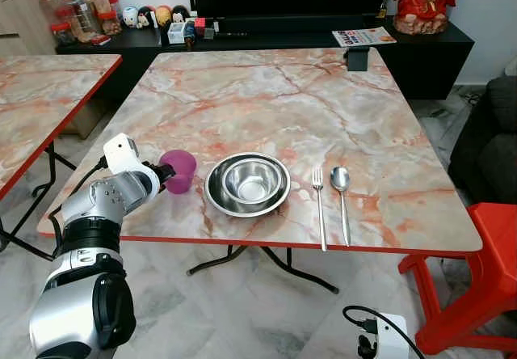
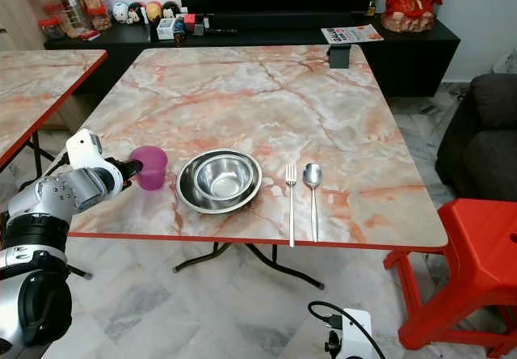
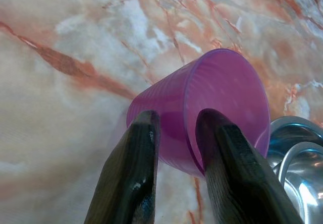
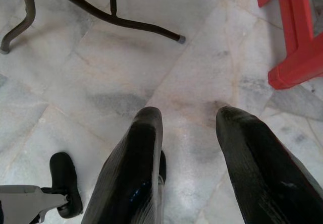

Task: Setting the table

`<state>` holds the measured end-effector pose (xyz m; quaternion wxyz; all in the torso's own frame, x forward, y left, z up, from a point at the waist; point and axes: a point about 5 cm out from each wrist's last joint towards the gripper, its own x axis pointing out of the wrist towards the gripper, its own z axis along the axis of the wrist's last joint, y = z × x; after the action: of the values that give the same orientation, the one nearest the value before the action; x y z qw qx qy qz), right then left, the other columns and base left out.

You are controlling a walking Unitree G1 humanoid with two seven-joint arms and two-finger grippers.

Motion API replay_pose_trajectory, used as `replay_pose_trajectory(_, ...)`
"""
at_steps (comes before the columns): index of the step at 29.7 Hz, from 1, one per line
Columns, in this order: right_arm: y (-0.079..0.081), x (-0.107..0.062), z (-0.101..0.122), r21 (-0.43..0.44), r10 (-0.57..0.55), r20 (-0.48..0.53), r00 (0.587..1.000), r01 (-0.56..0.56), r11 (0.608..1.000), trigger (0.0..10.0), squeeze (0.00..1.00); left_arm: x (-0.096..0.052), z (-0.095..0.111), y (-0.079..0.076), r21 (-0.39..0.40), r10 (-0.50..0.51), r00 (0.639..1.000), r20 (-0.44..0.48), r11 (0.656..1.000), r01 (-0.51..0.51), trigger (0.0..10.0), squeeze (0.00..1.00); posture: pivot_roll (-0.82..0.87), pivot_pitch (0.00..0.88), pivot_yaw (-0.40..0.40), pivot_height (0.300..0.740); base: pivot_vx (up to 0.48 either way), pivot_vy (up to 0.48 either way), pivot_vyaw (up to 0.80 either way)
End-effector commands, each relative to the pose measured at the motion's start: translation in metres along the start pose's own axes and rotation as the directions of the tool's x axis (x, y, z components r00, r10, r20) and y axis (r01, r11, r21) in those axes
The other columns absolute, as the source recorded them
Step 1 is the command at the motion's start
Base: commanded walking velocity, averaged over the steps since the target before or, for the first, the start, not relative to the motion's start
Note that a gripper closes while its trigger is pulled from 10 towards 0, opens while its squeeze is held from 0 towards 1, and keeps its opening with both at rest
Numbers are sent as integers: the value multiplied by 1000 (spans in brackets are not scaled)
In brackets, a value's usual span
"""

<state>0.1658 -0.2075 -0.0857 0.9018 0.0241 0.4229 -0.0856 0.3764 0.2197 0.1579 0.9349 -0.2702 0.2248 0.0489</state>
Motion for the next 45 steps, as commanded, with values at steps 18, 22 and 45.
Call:
replay_pose_trajectory(18,0,1,4,13,-6,8,1000,6,1000,10000,0,-8,26,-6,133,-3,994,106,991,-11,10000,0,-38,0,19,740,0,0,0)
replay_pose_trajectory(22,0,1,4,14,-7,9,1000,7,1000,10000,0,-9,30,-10,152,-23,993,114,988,6,10000,0,-38,0,19,740,0,0,0)
replay_pose_trajectory(45,-2,0,4,24,-7,39,999,6,1000,10000,0,-57,49,80,472,154,652,743,570,-673,10000,0,-18,0,12,740,0,0,0)
